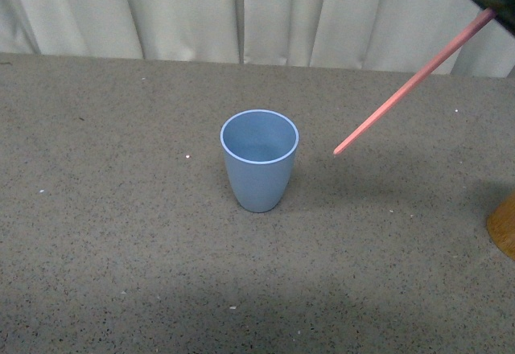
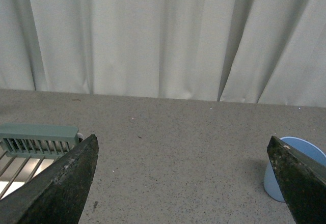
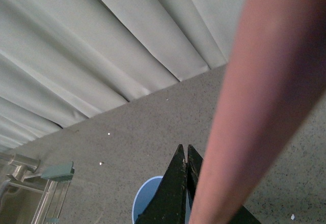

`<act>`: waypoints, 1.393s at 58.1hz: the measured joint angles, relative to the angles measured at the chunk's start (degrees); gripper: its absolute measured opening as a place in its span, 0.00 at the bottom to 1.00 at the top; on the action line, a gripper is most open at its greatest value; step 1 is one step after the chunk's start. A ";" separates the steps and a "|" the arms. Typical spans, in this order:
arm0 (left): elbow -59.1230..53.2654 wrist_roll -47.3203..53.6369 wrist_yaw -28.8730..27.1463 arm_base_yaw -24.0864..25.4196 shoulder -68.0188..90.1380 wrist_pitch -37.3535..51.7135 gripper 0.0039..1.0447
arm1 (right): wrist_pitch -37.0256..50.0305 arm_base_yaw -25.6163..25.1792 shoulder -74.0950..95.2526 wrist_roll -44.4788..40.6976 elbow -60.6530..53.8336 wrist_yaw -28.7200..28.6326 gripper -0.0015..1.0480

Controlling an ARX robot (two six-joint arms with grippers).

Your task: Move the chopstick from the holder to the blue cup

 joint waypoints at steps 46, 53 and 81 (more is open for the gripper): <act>0.00 0.00 0.00 -0.02 -0.02 0.00 0.94 | -0.28 1.68 3.54 0.85 1.60 1.97 0.01; 0.00 0.00 0.00 0.00 -0.02 0.00 0.94 | -0.70 1.68 3.48 1.25 2.73 2.21 0.01; 0.00 0.00 0.00 0.00 -0.02 0.00 0.94 | 2.23 2.19 12.37 4.31 7.91 6.08 0.01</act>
